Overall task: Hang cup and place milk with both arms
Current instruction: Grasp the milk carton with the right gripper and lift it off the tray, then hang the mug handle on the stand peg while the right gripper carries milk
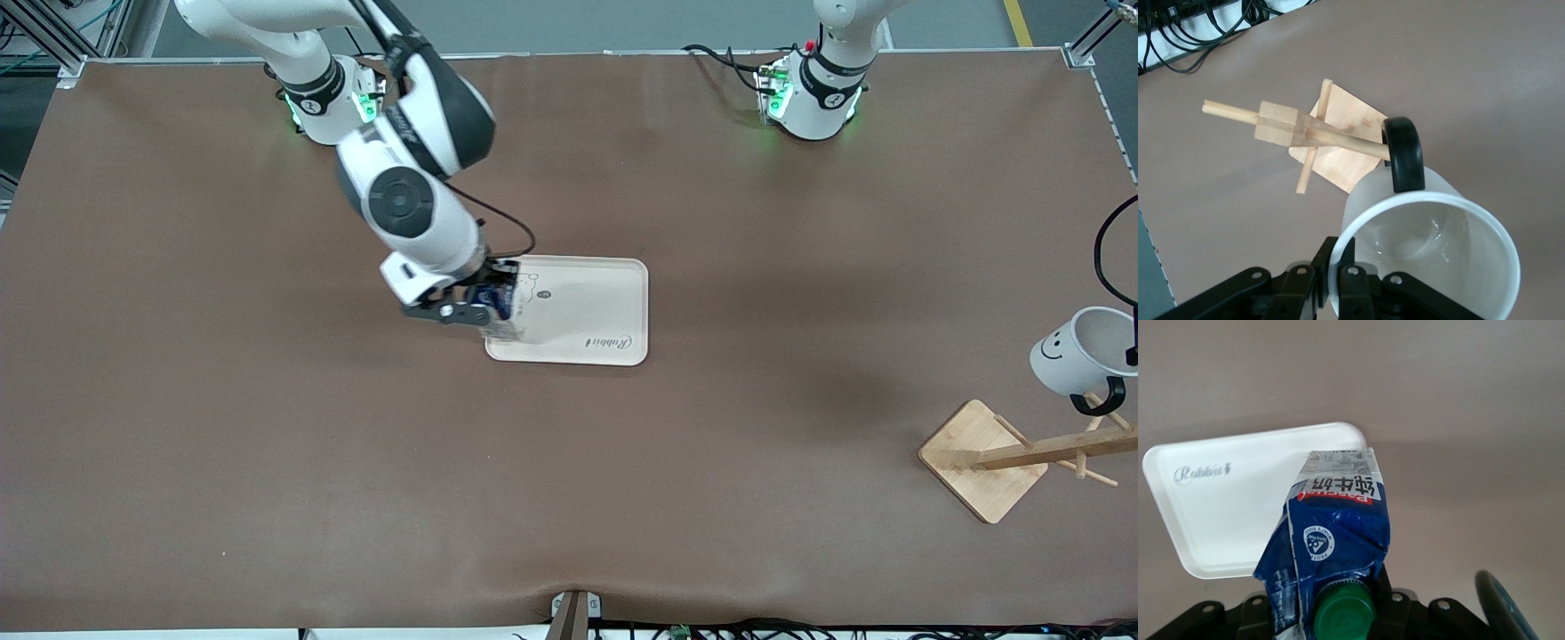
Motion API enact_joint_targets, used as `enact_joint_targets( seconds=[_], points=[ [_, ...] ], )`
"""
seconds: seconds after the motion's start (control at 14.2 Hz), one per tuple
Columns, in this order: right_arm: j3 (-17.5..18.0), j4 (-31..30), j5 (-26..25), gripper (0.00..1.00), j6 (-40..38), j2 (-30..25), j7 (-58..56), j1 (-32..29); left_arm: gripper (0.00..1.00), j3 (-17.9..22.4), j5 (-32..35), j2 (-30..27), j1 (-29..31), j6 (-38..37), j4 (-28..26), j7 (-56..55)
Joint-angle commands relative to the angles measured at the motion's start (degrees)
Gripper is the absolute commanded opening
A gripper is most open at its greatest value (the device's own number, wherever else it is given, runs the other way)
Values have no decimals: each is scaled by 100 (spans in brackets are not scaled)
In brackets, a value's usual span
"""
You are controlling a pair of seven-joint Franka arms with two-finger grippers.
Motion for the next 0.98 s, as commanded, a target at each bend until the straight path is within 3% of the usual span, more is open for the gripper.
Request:
enact_joint_targets(
  seconds=[0.0,0.07,0.35,0.56,0.63,0.7,0.77,0.84,0.91],
  points=[
    [25,212,-89,0,-741,-312,-773,-710,0,-33,-56,122,60,67,164,189],
    [25,141,-132,0,-838,-426,-1099,-1008,0,-33,-56,157,87,67,164,224],
    [17,-385,-1081,0,-822,-726,-2217,-1836,0,-33,-47,227,148,181,164,418],
    [17,-886,-1161,0,-656,-875,-3015,-2503,0,-33,-21,272,148,287,164,488],
    [17,-1114,-1179,0,-446,-919,-3366,-2714,4,-33,-21,306,148,313,164,514],
    [8,-1368,-1274,0,-166,-980,-3735,-2908,27,-25,-21,324,148,348,164,506],
    [8,-1571,-1502,0,90,-998,-3904,-3058,61,-33,-21,324,148,444,164,497],
    [8,-1712,-1704,0,197,-990,-3897,-3163,81,-33,-30,324,140,471,164,454],
    [8,-1809,-1758,0,285,-955,-3897,-3338,93,-33,-38,324,131,471,164,410]
  ],
)
